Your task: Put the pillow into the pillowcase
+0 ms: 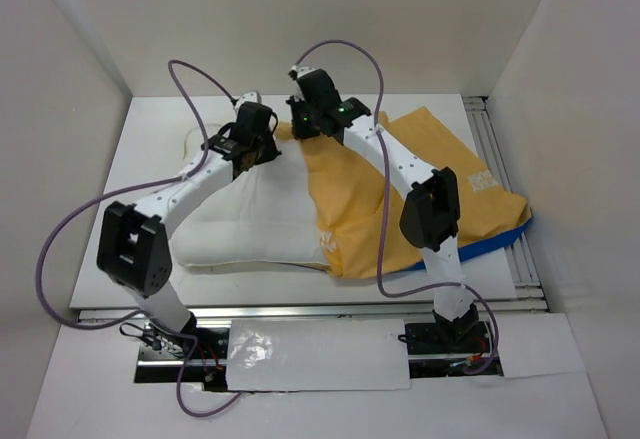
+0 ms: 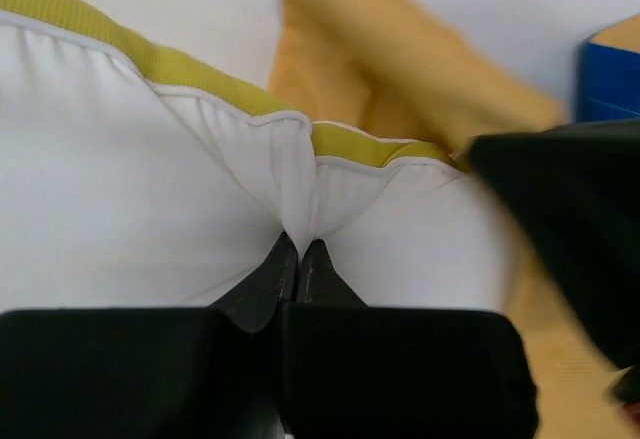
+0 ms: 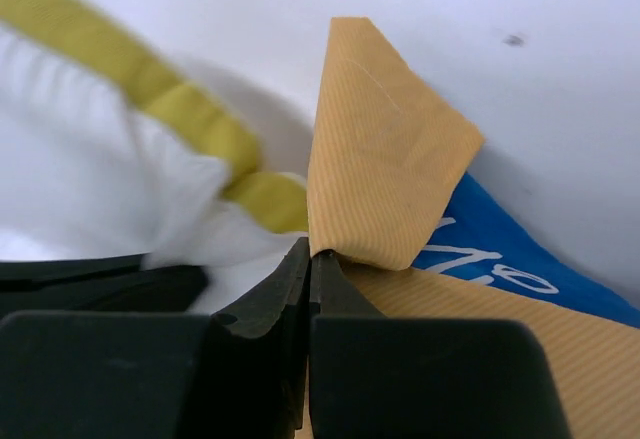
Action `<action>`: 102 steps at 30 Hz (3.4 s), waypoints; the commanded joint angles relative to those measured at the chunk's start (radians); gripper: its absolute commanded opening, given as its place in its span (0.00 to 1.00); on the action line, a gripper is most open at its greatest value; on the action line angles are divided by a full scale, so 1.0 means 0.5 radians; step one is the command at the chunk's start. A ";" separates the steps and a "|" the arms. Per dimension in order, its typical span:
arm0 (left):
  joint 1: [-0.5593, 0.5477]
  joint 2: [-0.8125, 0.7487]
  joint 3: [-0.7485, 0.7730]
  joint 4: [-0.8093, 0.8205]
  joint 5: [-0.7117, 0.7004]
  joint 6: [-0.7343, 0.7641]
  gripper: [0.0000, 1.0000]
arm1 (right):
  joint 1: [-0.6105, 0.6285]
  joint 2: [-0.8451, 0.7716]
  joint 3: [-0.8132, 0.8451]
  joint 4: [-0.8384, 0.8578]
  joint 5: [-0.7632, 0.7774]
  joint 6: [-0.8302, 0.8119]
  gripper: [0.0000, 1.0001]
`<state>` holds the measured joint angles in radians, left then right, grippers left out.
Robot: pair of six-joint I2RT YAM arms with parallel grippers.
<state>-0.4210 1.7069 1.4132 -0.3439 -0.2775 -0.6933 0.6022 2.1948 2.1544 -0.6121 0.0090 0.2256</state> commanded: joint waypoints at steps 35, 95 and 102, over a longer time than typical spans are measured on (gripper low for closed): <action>-0.373 -0.628 -0.463 -0.125 -0.417 -0.176 0.99 | 0.008 -0.361 -0.341 0.071 -0.193 0.104 1.00; -1.072 -0.570 -1.161 0.335 -0.371 0.764 0.99 | 0.032 -1.751 -2.287 0.061 0.050 0.098 1.00; -1.051 -0.355 -0.875 0.038 -0.709 0.568 0.92 | 0.075 -1.714 -2.370 0.190 0.004 0.138 1.00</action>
<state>-0.9535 1.5249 0.9123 -0.2668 -0.5251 -0.3553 0.6300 1.3476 0.9920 -0.5591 0.0189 0.2722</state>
